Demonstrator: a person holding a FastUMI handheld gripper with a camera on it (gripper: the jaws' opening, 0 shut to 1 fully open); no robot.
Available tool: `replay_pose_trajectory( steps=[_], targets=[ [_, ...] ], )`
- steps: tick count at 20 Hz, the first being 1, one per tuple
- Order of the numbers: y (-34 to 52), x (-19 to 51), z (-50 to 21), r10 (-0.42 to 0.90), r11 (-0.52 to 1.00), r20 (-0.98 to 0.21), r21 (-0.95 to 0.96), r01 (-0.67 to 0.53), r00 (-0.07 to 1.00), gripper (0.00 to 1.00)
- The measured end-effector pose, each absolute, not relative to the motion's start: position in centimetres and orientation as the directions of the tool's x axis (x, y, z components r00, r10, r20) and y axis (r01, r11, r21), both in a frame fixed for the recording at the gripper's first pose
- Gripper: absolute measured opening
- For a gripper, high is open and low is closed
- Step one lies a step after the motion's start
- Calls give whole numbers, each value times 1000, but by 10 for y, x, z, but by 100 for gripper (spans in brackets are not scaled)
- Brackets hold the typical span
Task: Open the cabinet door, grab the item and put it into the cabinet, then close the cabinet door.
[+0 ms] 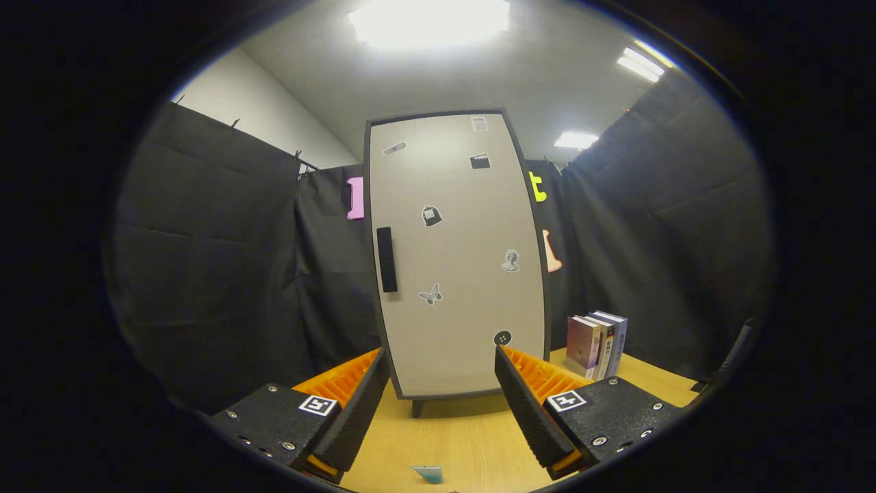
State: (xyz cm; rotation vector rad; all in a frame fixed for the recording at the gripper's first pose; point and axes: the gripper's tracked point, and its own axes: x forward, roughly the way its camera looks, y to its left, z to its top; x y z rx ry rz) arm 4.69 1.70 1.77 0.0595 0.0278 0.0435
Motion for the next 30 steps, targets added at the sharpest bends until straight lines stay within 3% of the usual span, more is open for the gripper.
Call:
replay_pose_trajectory(
  steps=[15, 25, 27, 30],
  targets=[
    [60, 212, 99, 150, 982, 81, 99, -158, 985, 95],
    [113, 301, 78, 219, 975, 21, 35, -219, 976, 93],
    [119, 311, 78, 218, 976, 26, 4, -218, 976, 90],
    [125, 328, 75, 200, 979, 12, -49, -199, 980, 77]
  ],
)
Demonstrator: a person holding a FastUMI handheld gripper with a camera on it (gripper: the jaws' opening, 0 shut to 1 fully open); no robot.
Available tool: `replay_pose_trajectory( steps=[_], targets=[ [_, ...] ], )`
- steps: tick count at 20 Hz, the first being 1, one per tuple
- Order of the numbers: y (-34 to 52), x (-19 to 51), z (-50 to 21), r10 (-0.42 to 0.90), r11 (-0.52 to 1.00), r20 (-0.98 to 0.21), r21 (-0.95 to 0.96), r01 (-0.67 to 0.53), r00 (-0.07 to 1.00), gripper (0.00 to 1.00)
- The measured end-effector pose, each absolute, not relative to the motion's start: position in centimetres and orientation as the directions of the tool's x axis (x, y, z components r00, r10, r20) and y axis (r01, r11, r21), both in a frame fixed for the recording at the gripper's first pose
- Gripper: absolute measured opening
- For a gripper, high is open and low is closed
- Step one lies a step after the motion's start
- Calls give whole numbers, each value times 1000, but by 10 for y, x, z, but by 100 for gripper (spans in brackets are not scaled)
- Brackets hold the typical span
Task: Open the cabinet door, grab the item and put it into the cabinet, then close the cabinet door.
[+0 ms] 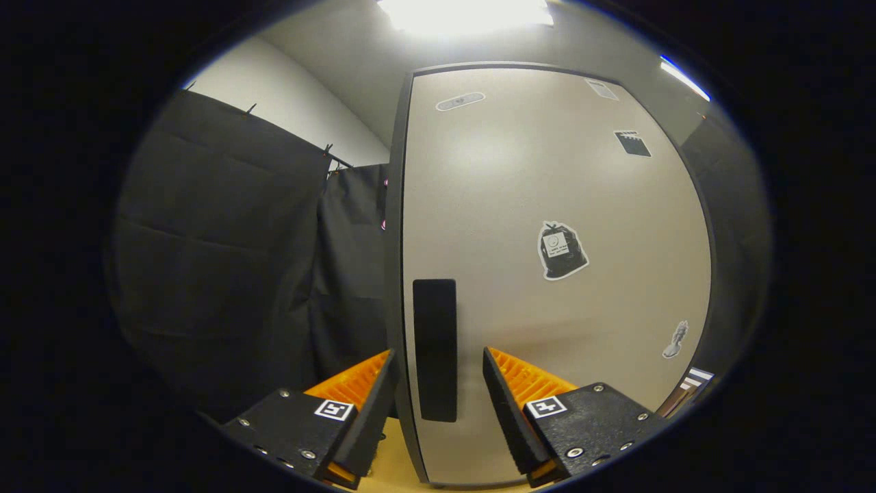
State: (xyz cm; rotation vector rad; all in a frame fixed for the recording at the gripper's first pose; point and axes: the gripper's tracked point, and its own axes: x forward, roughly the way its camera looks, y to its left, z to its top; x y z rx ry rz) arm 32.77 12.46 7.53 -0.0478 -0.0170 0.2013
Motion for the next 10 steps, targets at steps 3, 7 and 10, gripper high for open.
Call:
replay_pose_trajectory(
  steps=[3, 7, 10],
  targets=[
    [126, 336, 71, 175, 983, -17, -58, -176, 984, 55],
    [130, 341, 67, 158, 985, -66, -63, -163, 985, 37],
    [130, 338, 64, 194, 978, -120, -49, -201, 974, 21]
  ],
)
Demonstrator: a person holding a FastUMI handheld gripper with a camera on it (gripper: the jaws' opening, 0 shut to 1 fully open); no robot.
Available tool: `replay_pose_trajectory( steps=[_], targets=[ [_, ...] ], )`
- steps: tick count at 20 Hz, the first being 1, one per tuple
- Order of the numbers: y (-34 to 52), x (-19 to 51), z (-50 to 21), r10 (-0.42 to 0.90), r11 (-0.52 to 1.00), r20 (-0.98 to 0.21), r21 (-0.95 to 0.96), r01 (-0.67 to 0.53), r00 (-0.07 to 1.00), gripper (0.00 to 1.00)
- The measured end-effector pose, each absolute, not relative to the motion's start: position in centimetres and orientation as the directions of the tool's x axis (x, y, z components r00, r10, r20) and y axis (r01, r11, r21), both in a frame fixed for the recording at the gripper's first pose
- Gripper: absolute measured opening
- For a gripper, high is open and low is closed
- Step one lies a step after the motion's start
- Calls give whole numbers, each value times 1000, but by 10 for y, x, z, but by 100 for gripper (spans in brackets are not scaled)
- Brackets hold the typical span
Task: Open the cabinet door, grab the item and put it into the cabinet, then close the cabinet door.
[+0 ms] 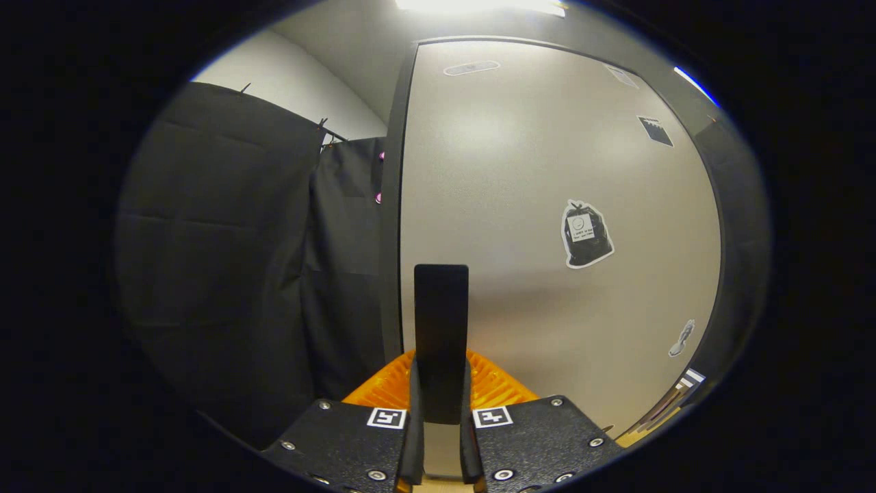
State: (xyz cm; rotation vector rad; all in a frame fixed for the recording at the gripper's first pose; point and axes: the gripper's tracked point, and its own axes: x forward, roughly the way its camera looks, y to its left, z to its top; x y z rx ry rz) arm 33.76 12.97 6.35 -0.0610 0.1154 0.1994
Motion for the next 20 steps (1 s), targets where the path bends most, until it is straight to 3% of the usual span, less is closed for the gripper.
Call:
replay_pose_trajectory(
  steps=[2, 11, 20],
  targets=[
    [129, 334, 64, 214, 973, -136, -54, -223, 967, 17],
    [124, 303, 70, 318, 946, -184, -3, -324, 930, 17],
    [110, 287, 70, 344, 936, -227, 4, -353, 911, 18]
  ],
)
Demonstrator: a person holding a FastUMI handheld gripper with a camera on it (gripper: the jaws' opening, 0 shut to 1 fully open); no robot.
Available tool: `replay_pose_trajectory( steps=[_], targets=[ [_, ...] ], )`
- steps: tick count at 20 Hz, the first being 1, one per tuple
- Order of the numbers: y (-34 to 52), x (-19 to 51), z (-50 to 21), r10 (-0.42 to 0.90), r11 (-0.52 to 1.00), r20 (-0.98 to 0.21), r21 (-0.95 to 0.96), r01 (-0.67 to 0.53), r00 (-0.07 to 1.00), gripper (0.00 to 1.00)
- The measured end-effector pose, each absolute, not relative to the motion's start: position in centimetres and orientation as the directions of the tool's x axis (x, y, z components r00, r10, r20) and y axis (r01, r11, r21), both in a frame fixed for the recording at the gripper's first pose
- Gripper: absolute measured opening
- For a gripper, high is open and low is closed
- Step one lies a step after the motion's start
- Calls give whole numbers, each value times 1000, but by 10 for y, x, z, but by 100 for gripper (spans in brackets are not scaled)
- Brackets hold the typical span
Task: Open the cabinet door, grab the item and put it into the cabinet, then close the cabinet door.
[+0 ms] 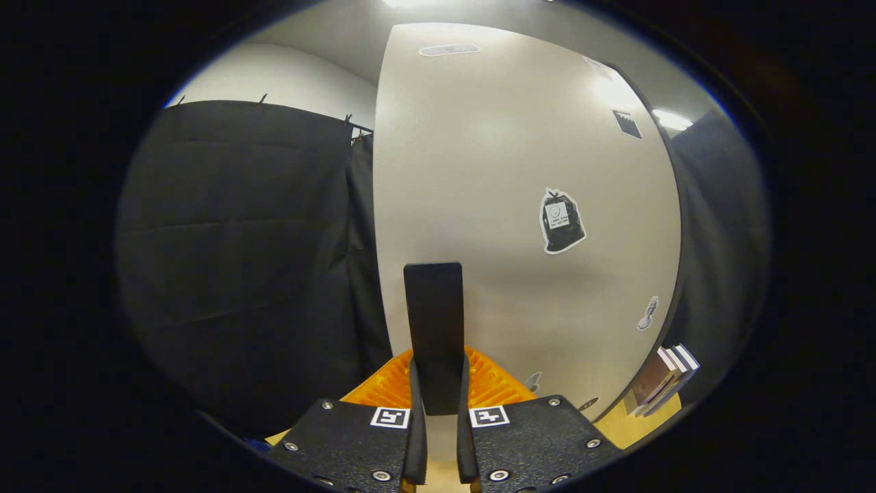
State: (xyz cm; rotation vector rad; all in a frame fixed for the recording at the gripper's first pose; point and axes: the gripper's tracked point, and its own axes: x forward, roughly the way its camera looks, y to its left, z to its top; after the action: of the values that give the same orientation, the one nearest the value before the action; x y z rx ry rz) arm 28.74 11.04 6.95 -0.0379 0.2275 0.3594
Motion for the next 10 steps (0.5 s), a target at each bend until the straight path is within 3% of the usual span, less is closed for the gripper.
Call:
replay_pose_trajectory(
  steps=[10],
  targets=[
    [89, 269, 74, 299, 951, -221, -11, -309, 928, 18]
  ],
)
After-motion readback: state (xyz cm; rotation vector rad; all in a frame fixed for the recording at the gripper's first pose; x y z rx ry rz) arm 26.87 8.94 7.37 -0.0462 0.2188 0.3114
